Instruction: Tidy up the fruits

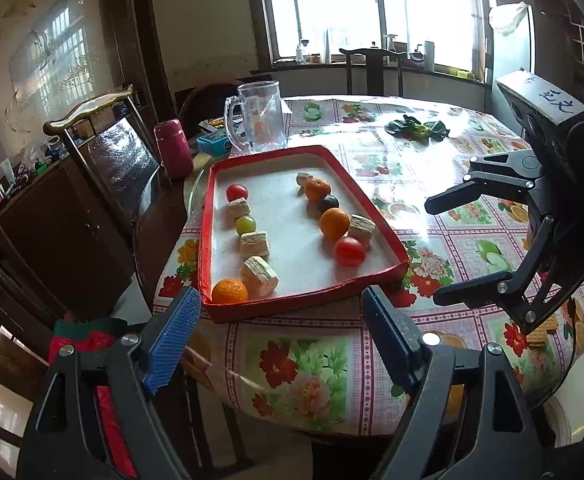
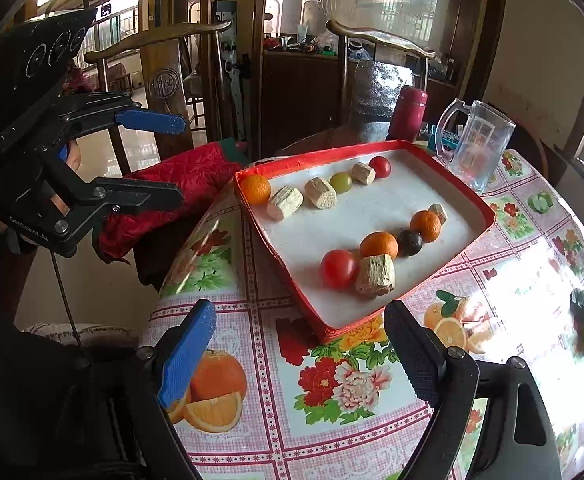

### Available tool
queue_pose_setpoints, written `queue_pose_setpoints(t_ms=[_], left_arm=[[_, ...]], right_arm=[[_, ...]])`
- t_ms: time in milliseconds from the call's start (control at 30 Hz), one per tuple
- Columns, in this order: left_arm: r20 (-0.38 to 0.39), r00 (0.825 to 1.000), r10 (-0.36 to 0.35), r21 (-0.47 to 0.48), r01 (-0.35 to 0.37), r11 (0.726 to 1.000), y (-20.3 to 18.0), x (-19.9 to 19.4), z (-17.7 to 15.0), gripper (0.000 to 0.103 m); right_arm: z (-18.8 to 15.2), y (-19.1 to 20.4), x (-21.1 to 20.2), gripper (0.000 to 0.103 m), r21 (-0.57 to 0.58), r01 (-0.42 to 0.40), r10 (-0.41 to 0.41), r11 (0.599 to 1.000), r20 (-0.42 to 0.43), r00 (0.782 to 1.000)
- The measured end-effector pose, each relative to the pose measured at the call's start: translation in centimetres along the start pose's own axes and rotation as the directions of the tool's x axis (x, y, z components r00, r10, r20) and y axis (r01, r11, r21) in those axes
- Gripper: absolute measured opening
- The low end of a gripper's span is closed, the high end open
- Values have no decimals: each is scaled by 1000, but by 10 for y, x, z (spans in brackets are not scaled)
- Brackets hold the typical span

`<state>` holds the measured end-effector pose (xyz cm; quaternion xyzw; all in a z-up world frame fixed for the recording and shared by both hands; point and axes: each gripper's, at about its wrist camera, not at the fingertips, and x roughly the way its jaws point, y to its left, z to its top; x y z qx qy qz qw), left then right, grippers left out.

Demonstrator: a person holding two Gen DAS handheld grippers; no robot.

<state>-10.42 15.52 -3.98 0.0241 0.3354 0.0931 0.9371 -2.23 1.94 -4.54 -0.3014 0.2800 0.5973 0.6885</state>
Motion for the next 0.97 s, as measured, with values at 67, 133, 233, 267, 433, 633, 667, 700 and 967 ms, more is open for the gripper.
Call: queue_pose_setpoints(t_ms=[67, 133, 233, 267, 433, 633, 667, 700, 967], left_arm=[[12, 1000, 11, -7, -11, 1000, 1, -1, 0, 83], [21, 999, 26, -15, -26, 1000, 3, -1, 0, 83], [20, 999, 43, -23, -43, 999, 5, 1, 1, 83], [18, 999, 44, -26, -44, 999, 6, 1, 1, 83], [7, 999, 48, -50, -47, 998, 11, 1, 2, 83], [4, 998, 60, -47, -59, 997, 10, 0, 3, 83], [6, 998, 61, -48, -61, 997, 10, 0, 3, 83], [8, 998, 64, -47, -64, 997, 10, 0, 3, 83], [-2, 998, 65, -34, -65, 997, 5, -1, 6, 83]], right_arm=[[1, 0, 1, 87, 1, -3, 3, 1000, 7, 1000], [2, 0, 2, 87, 6, -7, 7, 1000, 12, 1000], [3, 1, 5, 87, 8, -14, 14, 1000, 17, 1000], [4, 1, 6, 87, 8, -16, 16, 1000, 16, 1000], [4, 3, 8, 87, -1, -15, 15, 1000, 11, 1000], [3, 1, 6, 87, 12, -21, 21, 1000, 21, 1000], [3, 0, 6, 87, 15, -21, 20, 1000, 23, 1000], [3, 0, 6, 87, 18, -22, 21, 1000, 24, 999], [2, -1, 3, 87, 40, -40, 39, 998, 43, 998]])
